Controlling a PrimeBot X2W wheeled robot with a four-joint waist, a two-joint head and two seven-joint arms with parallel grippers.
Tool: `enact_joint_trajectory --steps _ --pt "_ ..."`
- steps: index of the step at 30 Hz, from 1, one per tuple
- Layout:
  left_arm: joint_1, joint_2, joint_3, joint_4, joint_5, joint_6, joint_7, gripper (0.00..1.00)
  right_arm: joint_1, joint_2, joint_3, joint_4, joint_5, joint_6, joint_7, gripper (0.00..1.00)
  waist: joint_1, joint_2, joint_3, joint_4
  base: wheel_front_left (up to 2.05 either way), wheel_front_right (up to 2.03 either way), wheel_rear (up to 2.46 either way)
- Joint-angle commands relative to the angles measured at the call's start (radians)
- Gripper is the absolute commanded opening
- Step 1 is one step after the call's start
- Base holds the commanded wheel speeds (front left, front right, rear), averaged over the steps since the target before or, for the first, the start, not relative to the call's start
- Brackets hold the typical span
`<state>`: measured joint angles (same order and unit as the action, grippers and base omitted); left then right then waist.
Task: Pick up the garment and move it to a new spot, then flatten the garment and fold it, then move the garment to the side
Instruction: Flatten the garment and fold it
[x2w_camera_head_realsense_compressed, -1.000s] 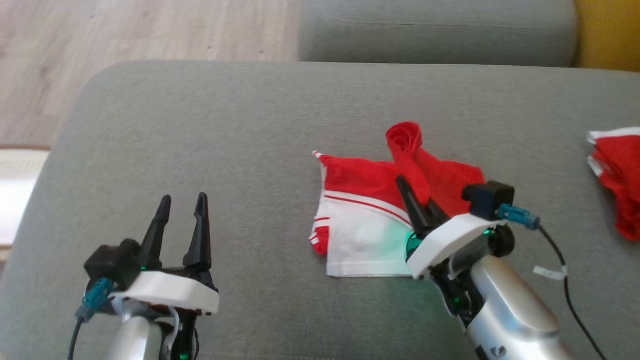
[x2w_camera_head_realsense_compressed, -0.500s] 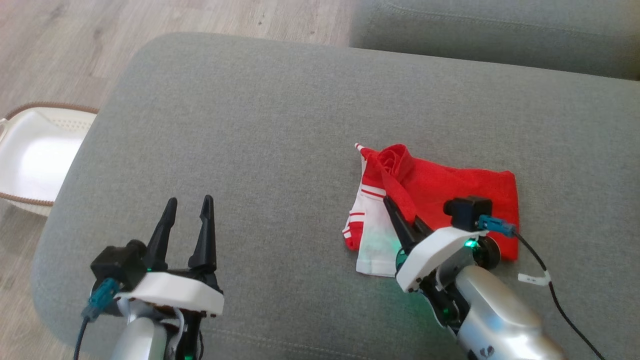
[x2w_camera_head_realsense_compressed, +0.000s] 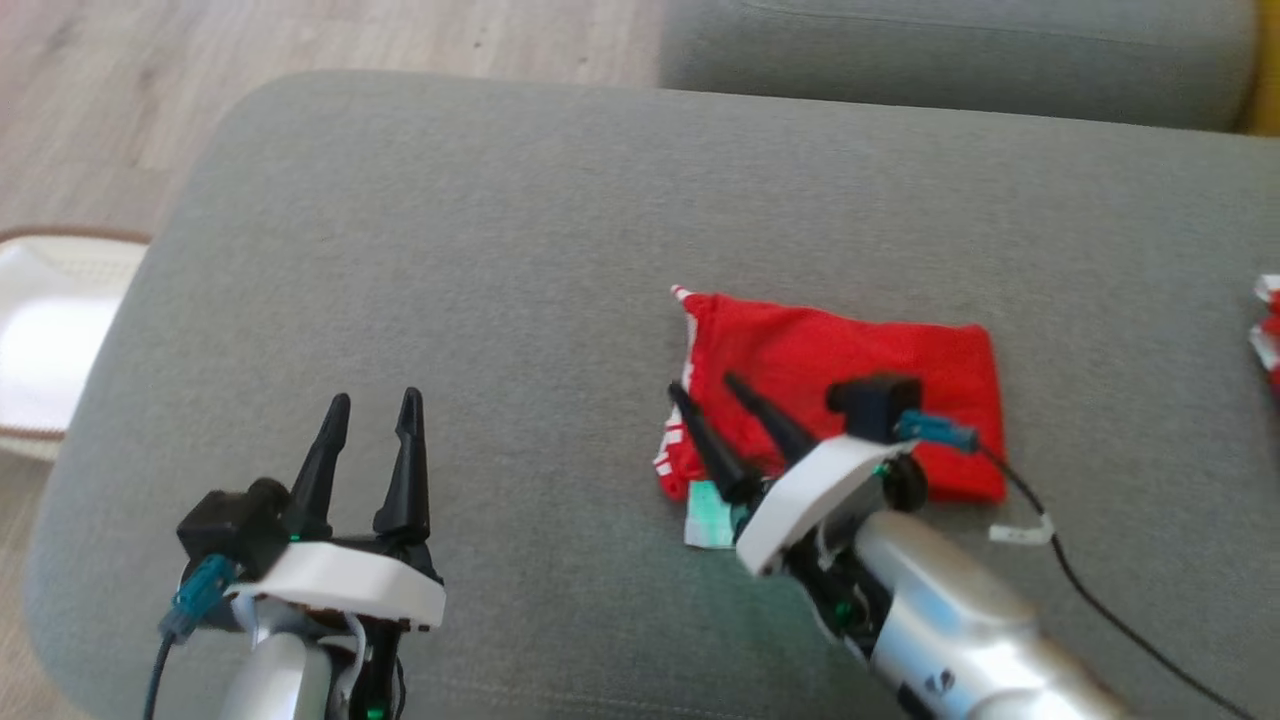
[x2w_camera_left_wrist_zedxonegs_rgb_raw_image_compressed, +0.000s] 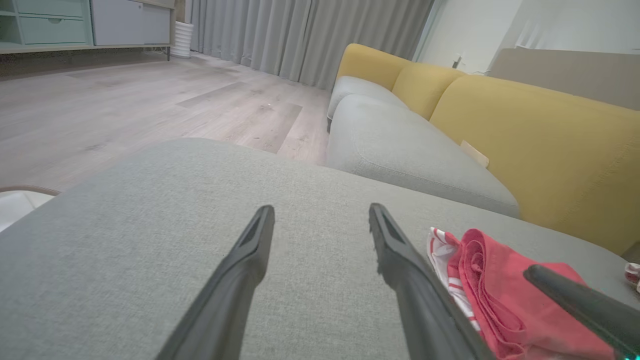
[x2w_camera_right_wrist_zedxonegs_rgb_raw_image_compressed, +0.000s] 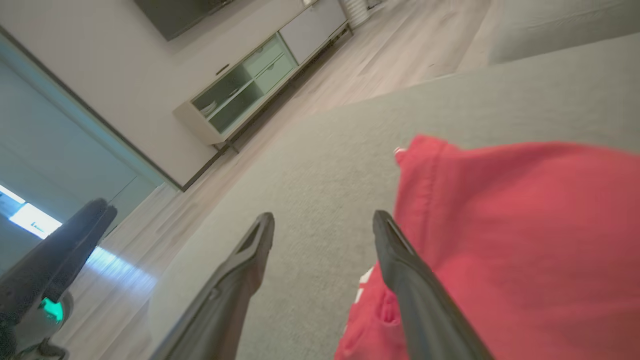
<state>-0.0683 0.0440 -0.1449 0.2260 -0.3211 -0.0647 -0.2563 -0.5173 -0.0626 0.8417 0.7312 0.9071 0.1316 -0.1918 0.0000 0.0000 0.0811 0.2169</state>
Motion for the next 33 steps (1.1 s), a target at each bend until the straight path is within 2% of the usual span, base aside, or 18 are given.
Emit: enact_joint_trajectory --steps 1,5,9,15,16,19,22,27,33 --pt "-0.051 0.006 0.040 -0.038 0.003 0.002 -0.006 1.00 -0.060 0.012 -0.009 -0.007 0.000 -0.001 -0.028 1.00 0.0000 0.0000 -0.010 -0.030 0.00 0.00 0.00" --pt "-0.050 0.006 0.046 -0.055 -0.001 0.005 -0.006 1.00 -0.106 0.012 -0.064 0.072 -0.091 -0.001 -0.056 1.00 0.0000 0.0000 -0.013 -0.077 0.00 0.00 0.00" --pt "-0.053 0.006 0.053 -0.082 -0.008 0.012 -0.006 1.00 -0.140 0.003 -0.196 0.135 -0.257 -0.001 -0.069 1.00 0.0000 0.0000 -0.012 -0.123 0.00 0.00 0.00" --pt "-0.061 0.006 0.049 -0.128 -0.011 0.023 -0.006 1.00 -0.031 -0.044 -0.491 -0.032 -0.563 -0.001 -0.070 1.00 0.0000 0.0000 -0.005 -0.170 0.00 0.00 0.00" --pt "-0.061 0.006 0.049 -0.128 -0.011 0.023 -0.006 1.00 -0.031 -0.044 -0.491 -0.032 -0.563 -0.001 -0.070 1.00 0.0000 0.0000 -0.005 -0.170 0.00 0.00 0.00" --pt "-0.064 0.006 0.045 -0.141 -0.009 0.030 -0.006 1.00 0.062 -0.034 -0.618 -0.148 -0.676 -0.001 -0.070 1.00 0.0000 0.0000 0.002 -0.186 0.00 0.00 0.00" --pt "-0.066 0.006 0.046 -0.147 -0.006 0.034 -0.006 1.00 0.145 -0.016 -0.700 -0.254 -0.757 -0.001 -0.070 1.00 0.0000 0.0000 0.009 -0.198 0.00 0.00 0.00" --pt "-0.064 0.006 0.039 -0.147 0.001 0.035 -0.006 1.00 0.240 0.007 -0.773 -0.348 -0.814 -0.001 -0.070 1.00 0.0000 0.0000 0.014 -0.207 0.00 0.00 0.00" --pt "-0.059 0.006 0.035 -0.148 0.005 0.035 -0.006 1.00 0.272 0.012 -0.760 -0.378 -0.797 -0.001 -0.069 1.00 0.0000 0.0000 0.015 -0.211 0.00 0.00 0.00"
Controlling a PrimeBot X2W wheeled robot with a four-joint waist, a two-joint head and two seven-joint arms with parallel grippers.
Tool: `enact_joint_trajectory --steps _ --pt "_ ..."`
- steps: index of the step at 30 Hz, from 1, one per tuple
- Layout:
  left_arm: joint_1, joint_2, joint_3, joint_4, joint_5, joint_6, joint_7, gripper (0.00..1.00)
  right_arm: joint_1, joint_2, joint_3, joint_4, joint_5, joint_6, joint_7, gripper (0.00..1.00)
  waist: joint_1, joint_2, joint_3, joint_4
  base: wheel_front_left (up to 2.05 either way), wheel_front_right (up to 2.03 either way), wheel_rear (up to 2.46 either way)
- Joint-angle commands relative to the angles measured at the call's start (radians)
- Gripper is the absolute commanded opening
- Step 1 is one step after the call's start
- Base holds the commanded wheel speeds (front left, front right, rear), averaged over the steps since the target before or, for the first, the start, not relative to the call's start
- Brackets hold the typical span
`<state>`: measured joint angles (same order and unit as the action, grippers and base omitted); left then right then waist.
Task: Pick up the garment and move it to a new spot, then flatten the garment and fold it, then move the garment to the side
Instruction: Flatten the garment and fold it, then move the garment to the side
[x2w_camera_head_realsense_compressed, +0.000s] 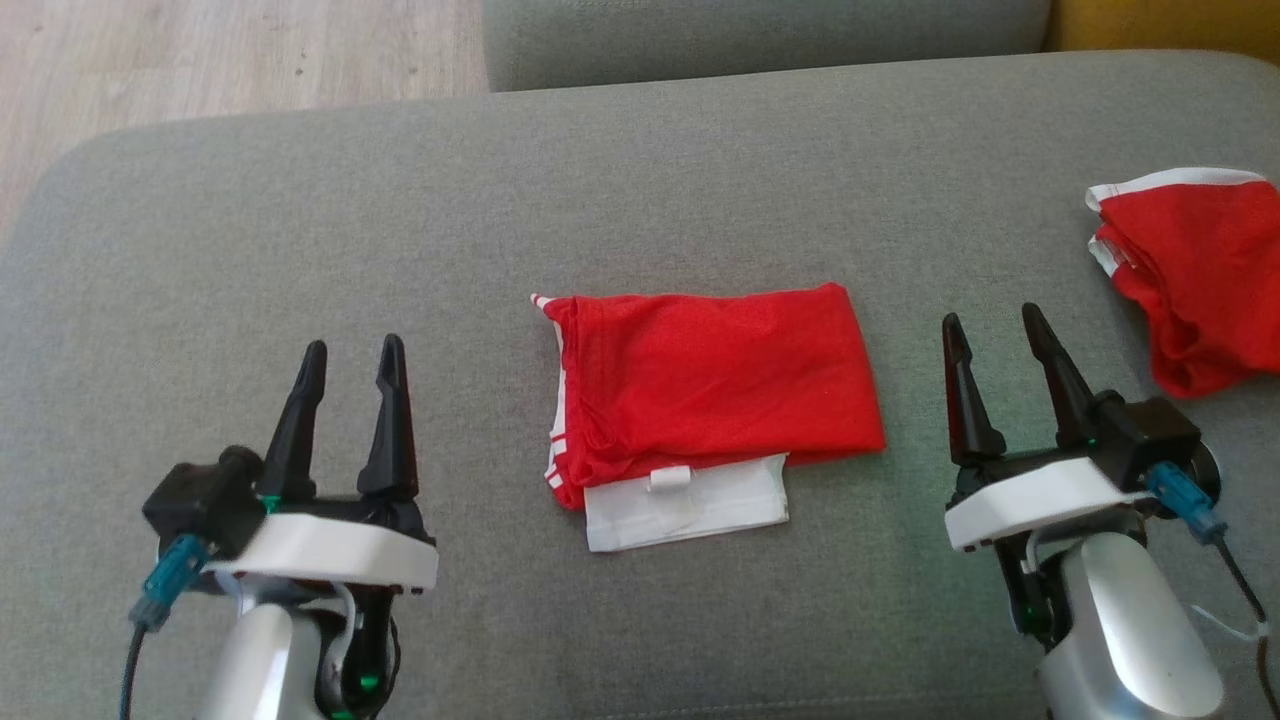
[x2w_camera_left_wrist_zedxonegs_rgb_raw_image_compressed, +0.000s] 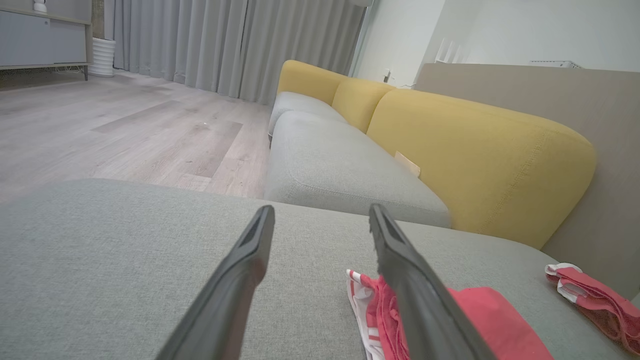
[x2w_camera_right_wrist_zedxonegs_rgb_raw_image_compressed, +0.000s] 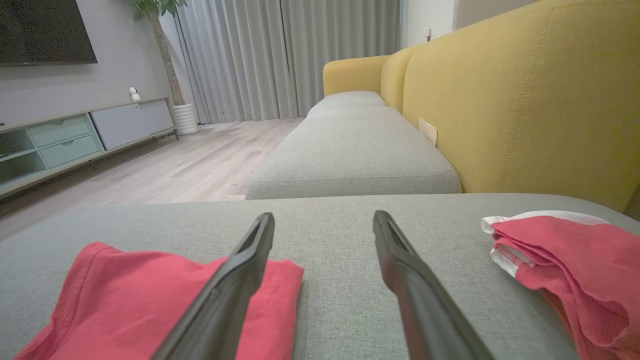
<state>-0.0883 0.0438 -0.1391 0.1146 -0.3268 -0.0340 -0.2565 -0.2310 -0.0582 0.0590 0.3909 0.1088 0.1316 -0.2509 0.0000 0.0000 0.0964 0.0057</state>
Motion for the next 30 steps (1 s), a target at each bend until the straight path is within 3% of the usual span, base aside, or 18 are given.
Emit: enact_joint_trajectory --steps 1,14,30 --pt "-0.039 0.006 0.029 -0.037 0.012 0.005 -0.005 1.00 -0.014 0.008 0.026 -0.040 0.007 -0.001 -0.008 1.00 0.0000 0.0000 0.001 0.000 0.00 0.00 0.00" --pt "-0.049 0.006 0.003 -0.026 0.008 -0.005 -0.005 1.00 -0.025 0.008 0.037 0.003 -0.001 -0.001 0.055 1.00 0.0000 0.0000 0.032 0.034 0.00 0.00 0.00" --pt "-0.073 0.006 -0.030 -0.013 -0.003 -0.006 -0.005 1.00 -0.134 0.008 0.024 0.265 0.067 -0.001 0.174 1.00 0.0000 0.0000 0.091 0.129 0.00 0.00 0.00"
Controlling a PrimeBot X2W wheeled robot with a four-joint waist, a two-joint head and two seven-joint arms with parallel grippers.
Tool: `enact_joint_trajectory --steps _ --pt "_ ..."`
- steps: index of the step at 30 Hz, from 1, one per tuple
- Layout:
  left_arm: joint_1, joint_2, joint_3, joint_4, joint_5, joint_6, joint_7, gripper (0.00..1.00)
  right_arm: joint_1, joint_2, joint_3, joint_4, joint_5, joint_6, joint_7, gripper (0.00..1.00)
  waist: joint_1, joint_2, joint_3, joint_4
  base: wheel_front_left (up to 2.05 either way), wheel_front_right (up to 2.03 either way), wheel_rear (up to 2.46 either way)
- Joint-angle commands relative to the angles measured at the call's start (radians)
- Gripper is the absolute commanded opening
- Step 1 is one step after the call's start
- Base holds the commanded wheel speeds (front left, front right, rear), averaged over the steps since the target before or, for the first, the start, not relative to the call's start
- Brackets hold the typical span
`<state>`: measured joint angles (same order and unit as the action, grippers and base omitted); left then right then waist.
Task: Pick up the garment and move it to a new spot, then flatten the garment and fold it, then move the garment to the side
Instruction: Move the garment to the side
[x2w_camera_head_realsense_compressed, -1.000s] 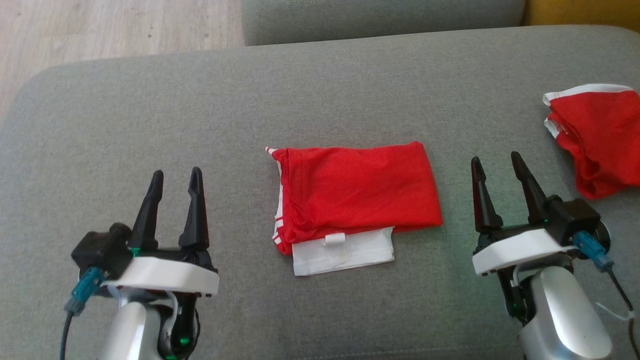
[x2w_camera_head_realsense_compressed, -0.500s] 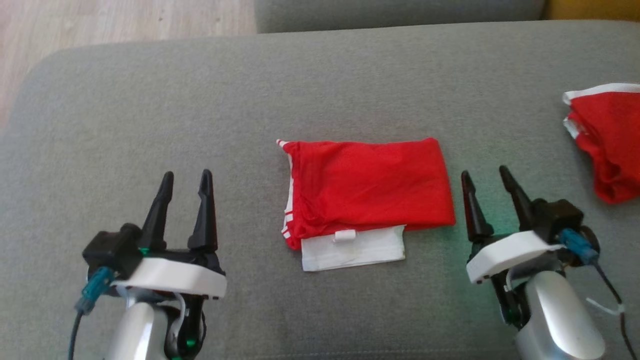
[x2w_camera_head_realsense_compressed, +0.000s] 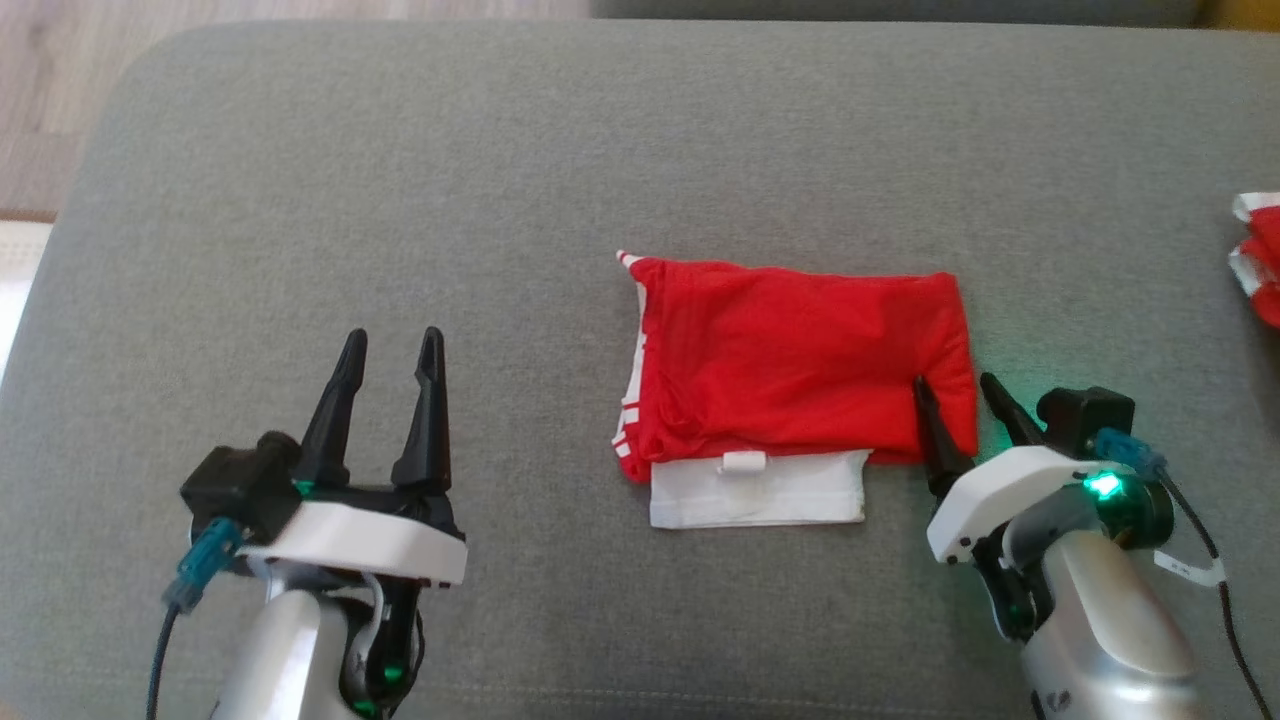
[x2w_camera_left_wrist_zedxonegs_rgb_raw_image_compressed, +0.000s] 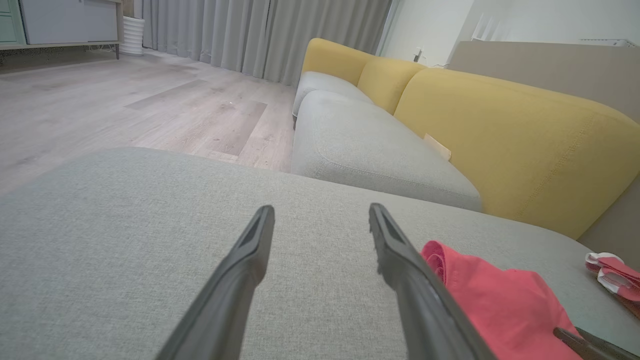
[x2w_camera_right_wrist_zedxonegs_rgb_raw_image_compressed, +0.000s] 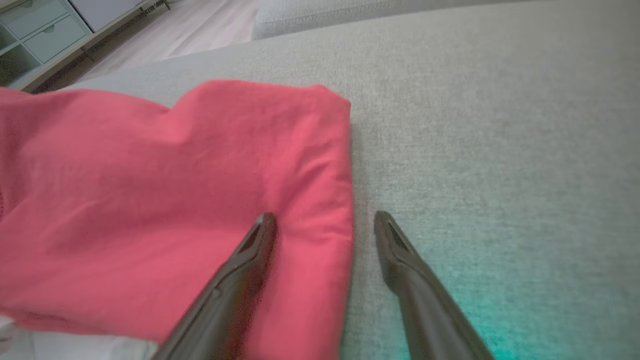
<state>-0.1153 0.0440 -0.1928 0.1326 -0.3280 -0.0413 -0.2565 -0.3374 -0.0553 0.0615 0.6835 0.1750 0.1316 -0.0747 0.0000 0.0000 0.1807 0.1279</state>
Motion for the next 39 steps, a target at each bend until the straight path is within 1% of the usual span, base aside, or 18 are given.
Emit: enact_joint_trajectory --steps 1,3,7,8,9,12,16,18,20,23,26,29,30,33,36,39 --pt "-0.048 0.006 0.023 -0.031 -0.003 0.001 -0.005 1.00 -0.035 0.005 0.021 -0.006 0.009 -0.001 0.004 1.00 0.0000 0.0000 0.009 0.010 0.00 0.00 0.00" --pt "-0.051 0.006 0.021 -0.030 -0.003 0.001 -0.005 1.00 -0.051 0.005 0.027 0.034 0.035 -0.001 0.012 1.00 0.0000 0.0000 0.013 0.016 0.00 0.00 0.00" --pt "-0.054 0.006 0.025 -0.029 -0.002 0.002 -0.005 1.00 -0.077 0.005 0.075 0.101 0.066 -0.001 0.018 1.00 0.0000 0.0000 0.019 0.019 0.00 0.00 0.00" --pt "-0.054 0.006 0.028 -0.029 0.000 0.002 -0.005 1.00 -0.083 0.005 0.090 0.112 0.069 -0.001 0.017 0.35 0.0000 0.0000 0.019 0.016 0.00 0.00 0.00" --pt "-0.054 0.006 0.034 -0.028 0.002 0.002 -0.005 1.00 -0.094 0.005 0.118 0.125 0.056 -0.001 0.003 0.00 0.0000 0.0000 0.018 0.007 0.00 0.00 0.00" --pt "-0.054 0.006 0.038 -0.027 0.006 0.001 -0.005 1.00 -0.114 0.005 0.125 0.140 0.013 -0.001 -0.031 0.00 0.0000 0.0000 0.011 -0.013 0.00 0.00 0.00" --pt "-0.055 0.006 0.045 -0.027 0.008 -0.002 -0.005 1.00 -0.149 0.000 0.110 0.137 -0.100 -0.001 -0.073 0.00 0.0000 0.0000 -0.001 -0.050 0.00 0.00 0.00" --pt "-0.055 0.006 0.046 -0.029 0.007 -0.002 -0.005 1.00 -0.167 -0.019 0.108 0.118 -0.152 -0.001 -0.086 0.00 0.0000 0.0000 -0.004 -0.069 0.00 0.00 0.00" --pt "-0.056 0.006 0.046 -0.032 0.006 -0.002 -0.005 1.00 -0.185 -0.052 0.113 0.090 -0.192 -0.001 -0.092 0.00 0.0000 0.0000 -0.006 -0.089 0.00 0.00 0.00" --pt "-0.058 0.006 0.047 -0.035 0.004 -0.001 -0.005 1.00 -0.218 -0.120 0.125 0.037 -0.227 -0.001 -0.086 0.00 0.0000 0.0000 -0.002 -0.118 0.00 0.00 0.00" --pt "-0.062 0.006 0.046 -0.038 0.004 -0.001 -0.005 1.00 -0.249 -0.202 0.143 -0.019 -0.229 -0.001 -0.062 0.00 0.0000 0.0000 0.009 -0.141 0.00 0.00 0.00" --pt "-0.070 0.006 0.041 -0.040 0.004 -0.001 -0.005 1.00 -0.272 -0.301 0.152 -0.064 -0.215 -0.001 -0.024 0.00 0.0000 0.0000 0.026 -0.153 0.00 0.00 0.00" --pt "-0.078 0.006 0.039 -0.039 0.004 -0.003 -0.005 1.00 -0.284 -0.362 0.152 -0.083 -0.200 -0.001 0.001 0.00 0.0000 0.0000 0.039 -0.156 0.00 0.00 0.00" --pt "-0.090 0.006 0.034 -0.037 0.006 -0.008 -0.005 1.00 -0.301 -0.447 0.140 -0.086 -0.186 -0.001 0.034 0.00 0.0000 0.0000 0.060 -0.153 0.00 0.00 0.00" --pt "-0.101 0.006 0.031 -0.033 0.008 -0.014 -0.005 1.00 -0.310 -0.516 0.108 -0.080 -0.184 -0.001 0.058 0.00 0.0000 0.0000 0.075 -0.141 0.00 0.00 0.00" --pt "-0.107 0.006 0.037 -0.030 0.010 -0.017 -0.005 1.00 -0.315 -0.576 0.076 -0.068 -0.207 -0.001 0.083 0.00 0.0000 0.0000 0.088 -0.131 0.00 0.00 0.00"
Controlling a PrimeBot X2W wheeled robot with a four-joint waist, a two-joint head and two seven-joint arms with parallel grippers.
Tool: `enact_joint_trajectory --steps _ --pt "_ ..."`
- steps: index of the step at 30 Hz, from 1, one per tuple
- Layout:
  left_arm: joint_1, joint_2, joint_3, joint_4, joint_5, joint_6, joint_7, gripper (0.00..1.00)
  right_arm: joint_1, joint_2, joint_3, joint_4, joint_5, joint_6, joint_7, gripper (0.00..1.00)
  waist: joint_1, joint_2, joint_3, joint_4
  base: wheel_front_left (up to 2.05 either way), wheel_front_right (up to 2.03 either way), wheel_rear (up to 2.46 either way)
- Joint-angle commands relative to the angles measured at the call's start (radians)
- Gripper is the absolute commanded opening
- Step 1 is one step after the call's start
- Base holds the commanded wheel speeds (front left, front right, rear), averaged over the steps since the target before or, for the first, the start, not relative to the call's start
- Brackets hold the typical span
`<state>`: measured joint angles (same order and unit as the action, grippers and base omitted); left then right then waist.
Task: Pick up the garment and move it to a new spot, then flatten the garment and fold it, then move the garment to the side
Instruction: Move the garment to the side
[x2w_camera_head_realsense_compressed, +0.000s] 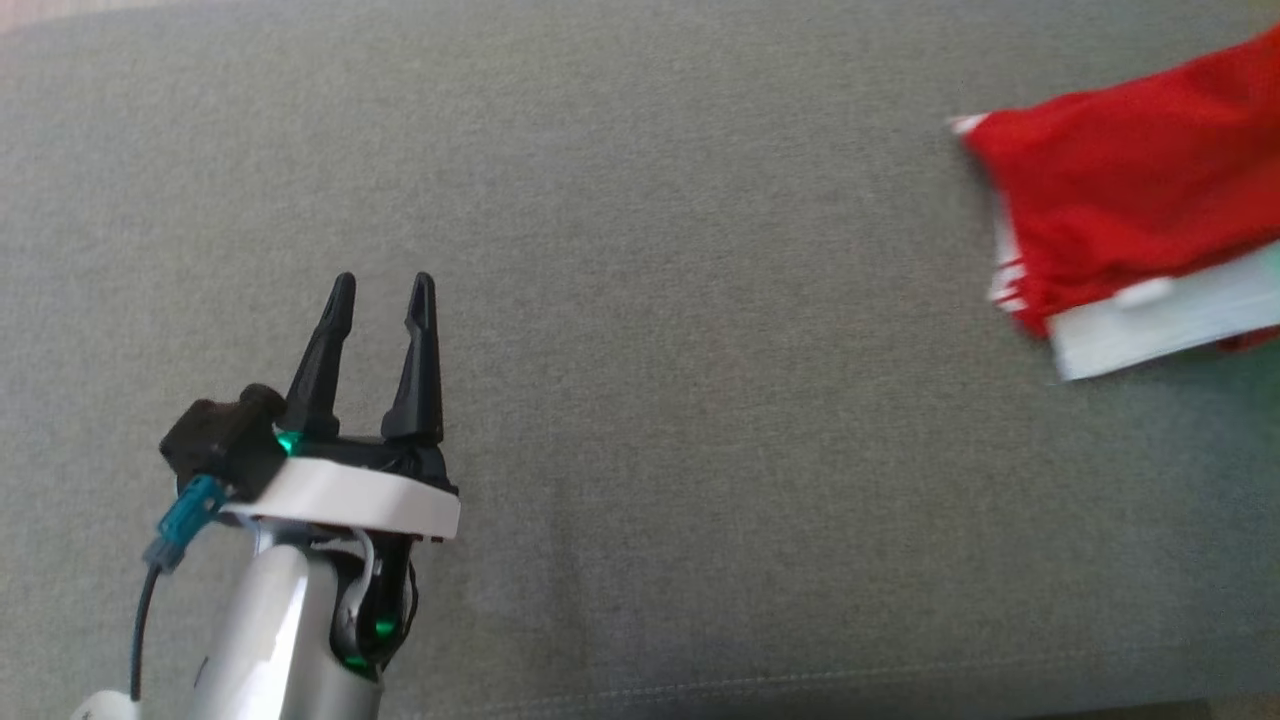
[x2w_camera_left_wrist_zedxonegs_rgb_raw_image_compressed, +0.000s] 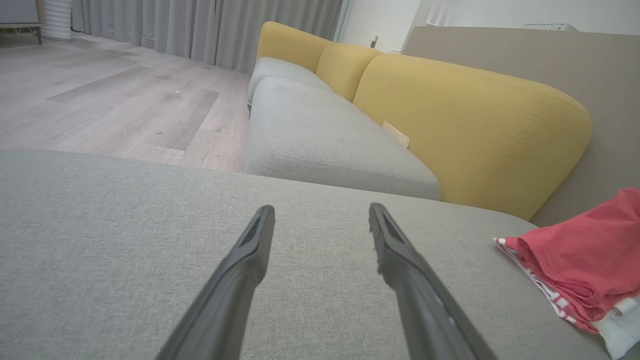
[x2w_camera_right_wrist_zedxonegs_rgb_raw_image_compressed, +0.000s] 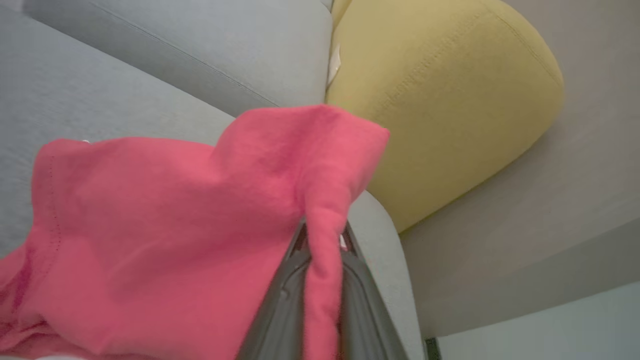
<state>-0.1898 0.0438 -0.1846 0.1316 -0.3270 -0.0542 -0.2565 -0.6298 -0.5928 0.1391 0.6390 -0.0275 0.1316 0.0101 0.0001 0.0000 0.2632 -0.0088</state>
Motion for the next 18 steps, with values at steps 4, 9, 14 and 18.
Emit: enact_joint_trajectory --steps 4,9,14,18 --pt "-0.036 0.006 0.030 -0.028 0.011 -0.008 -0.005 1.00 -0.021 -0.091 -0.032 0.005 -0.030 -0.001 0.014 0.00 -0.0001 0.0000 0.014 0.017 0.00 0.00 0.00" --pt "-0.043 0.006 0.026 -0.027 0.006 -0.010 -0.005 1.00 -0.019 -0.141 -0.091 0.064 -0.073 -0.001 0.041 0.00 -0.0001 0.0000 0.026 0.035 0.00 0.00 0.00" --pt "-0.045 0.006 0.027 -0.030 0.004 -0.008 -0.005 1.00 -0.012 -0.141 -0.148 0.097 -0.105 -0.001 0.052 0.00 -0.0001 0.0000 0.037 0.040 0.00 0.00 0.00" --pt "-0.048 0.006 0.030 -0.028 0.004 -0.009 -0.005 1.00 -0.009 -0.131 -0.185 0.103 -0.129 -0.001 0.056 0.00 -0.0001 0.0000 0.047 0.039 0.00 0.00 0.00"
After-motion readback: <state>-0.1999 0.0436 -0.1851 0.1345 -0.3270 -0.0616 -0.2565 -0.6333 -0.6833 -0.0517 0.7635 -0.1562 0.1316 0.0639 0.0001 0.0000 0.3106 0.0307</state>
